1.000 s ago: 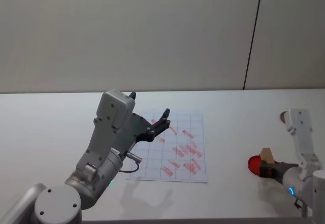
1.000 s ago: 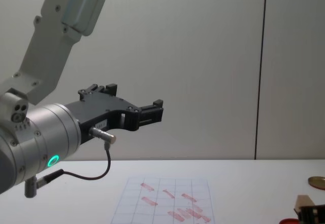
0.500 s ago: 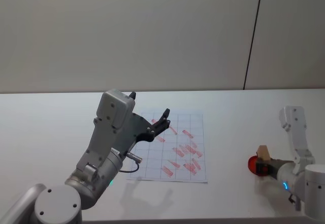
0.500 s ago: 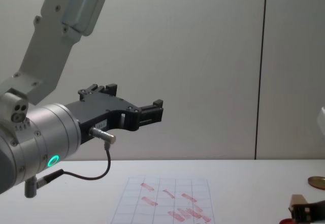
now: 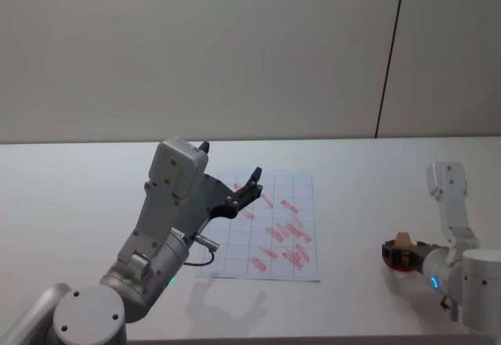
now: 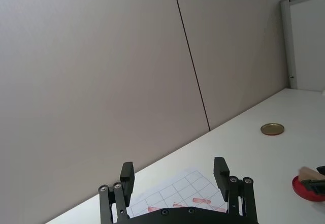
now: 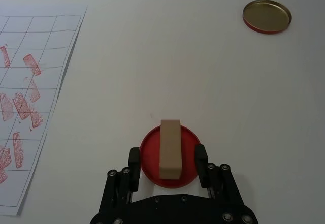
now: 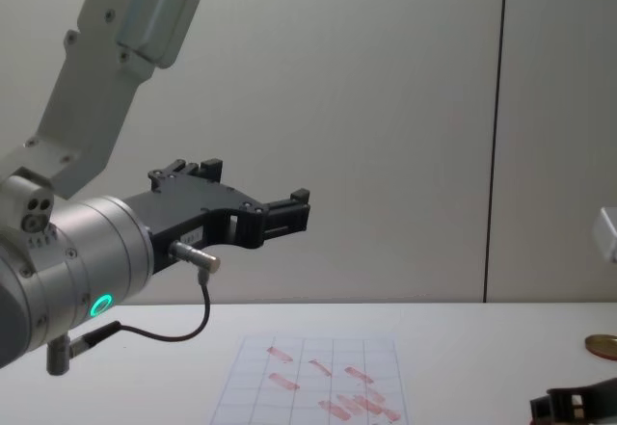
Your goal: Use the one hand to pick up the stamp and affix it onto the A4 paper.
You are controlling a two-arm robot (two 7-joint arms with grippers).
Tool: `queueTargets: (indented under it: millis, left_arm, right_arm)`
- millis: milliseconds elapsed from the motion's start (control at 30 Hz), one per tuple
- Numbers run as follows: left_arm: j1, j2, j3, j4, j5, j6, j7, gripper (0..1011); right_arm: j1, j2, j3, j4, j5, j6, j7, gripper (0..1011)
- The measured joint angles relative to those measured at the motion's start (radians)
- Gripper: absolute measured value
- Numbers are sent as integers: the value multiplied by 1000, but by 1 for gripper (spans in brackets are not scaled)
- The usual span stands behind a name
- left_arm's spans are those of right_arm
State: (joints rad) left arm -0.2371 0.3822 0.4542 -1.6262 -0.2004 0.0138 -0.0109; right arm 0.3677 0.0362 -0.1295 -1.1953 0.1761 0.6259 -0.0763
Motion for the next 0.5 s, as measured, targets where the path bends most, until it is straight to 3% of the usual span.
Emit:
queueTargets:
  millis: [233,267,500]
  left_arm:
    - [0,0,0,0,0,0,0,993]
    - [0,0,0,0,0,0,0,993]
    - [0,0,0,0,0,0,0,993]
  right_arm:
    - [2,-3,1,-5,-1,-7,-2,771]
    - [1,-3,1,-11,-1,-9,-2,834]
    - [-14,-4,2,-63,-3,-18,-1,1001]
